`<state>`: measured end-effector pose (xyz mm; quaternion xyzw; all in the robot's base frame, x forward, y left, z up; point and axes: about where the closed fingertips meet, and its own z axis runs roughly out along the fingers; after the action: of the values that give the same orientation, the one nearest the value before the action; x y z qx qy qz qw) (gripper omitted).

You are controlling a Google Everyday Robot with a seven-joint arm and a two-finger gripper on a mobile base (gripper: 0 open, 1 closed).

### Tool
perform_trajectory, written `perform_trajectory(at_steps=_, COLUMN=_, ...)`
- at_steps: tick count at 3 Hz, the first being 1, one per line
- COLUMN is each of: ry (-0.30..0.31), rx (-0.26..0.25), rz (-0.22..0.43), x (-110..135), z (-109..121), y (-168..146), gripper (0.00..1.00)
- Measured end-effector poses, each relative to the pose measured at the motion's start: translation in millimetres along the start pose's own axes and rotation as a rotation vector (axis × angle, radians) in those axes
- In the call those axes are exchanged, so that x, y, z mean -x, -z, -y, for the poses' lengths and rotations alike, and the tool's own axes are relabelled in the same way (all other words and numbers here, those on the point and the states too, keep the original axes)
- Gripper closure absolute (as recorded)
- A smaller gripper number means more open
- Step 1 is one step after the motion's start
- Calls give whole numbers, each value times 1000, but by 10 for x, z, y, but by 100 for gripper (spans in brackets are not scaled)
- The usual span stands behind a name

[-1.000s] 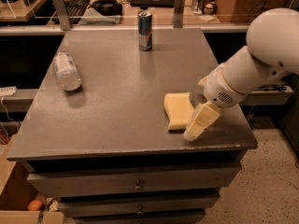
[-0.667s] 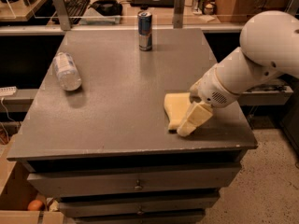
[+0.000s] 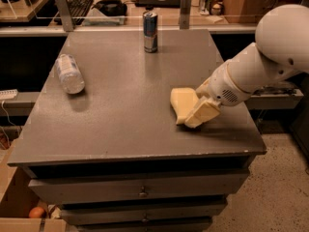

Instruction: Move sponge near redbull can

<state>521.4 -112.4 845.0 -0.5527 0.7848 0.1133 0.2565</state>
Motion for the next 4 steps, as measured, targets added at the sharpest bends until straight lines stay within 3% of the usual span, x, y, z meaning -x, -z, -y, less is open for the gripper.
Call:
perform_trajectory(at_steps=1, ry=27, rx=-59, rz=23, x=141, z=129, y=276, gripper=87)
perform_trajectory(at_steps=2, ry=29, rx=-59, rz=25, x=159, z=126, y=280, gripper=100)
perform_trajectory(at_steps=4, ry=24, rx=-84, rz=37, x=168, z=180, y=272, gripper=100)
